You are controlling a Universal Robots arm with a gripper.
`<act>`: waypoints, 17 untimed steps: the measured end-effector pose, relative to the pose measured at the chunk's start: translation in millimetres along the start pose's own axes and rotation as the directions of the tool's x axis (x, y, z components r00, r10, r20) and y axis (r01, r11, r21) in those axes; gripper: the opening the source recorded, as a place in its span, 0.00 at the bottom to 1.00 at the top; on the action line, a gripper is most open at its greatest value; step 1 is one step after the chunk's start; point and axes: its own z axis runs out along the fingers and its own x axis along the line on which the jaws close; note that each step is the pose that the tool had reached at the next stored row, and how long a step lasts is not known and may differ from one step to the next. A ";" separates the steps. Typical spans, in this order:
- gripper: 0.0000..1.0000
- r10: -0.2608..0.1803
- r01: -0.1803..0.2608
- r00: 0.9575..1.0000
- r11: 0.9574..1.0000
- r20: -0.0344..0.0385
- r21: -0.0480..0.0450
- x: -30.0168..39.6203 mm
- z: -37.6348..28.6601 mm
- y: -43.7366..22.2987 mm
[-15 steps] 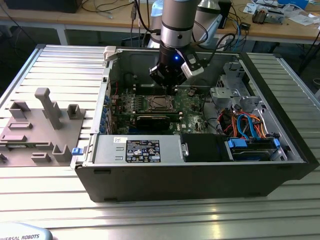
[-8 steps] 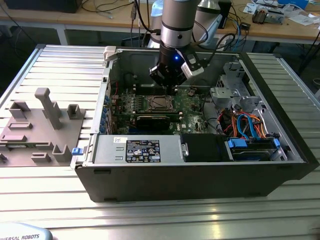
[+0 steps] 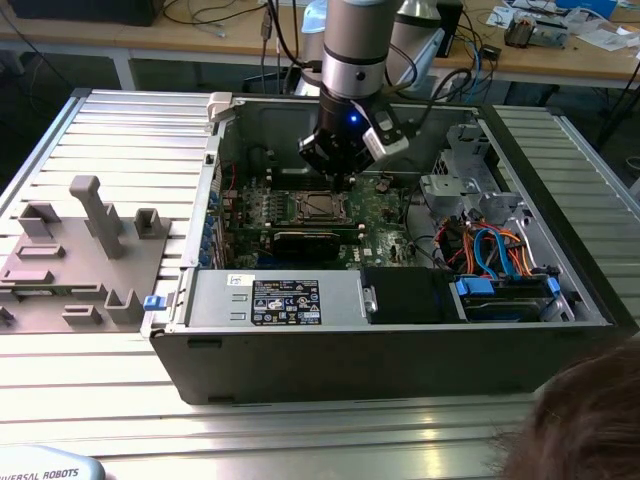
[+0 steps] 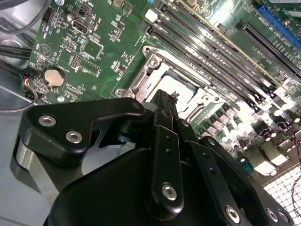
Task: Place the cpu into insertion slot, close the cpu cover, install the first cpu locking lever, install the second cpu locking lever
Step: 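Install the second cpu locking lever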
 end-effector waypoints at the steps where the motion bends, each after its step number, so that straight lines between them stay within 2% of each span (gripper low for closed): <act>1: 0.11 0.000 0.000 1.000 1.000 0.000 0.000 0.1 0.0 -1.0; 17: 0.11 0.000 0.000 1.000 1.000 0.000 0.000 1.3 -0.6 -16.7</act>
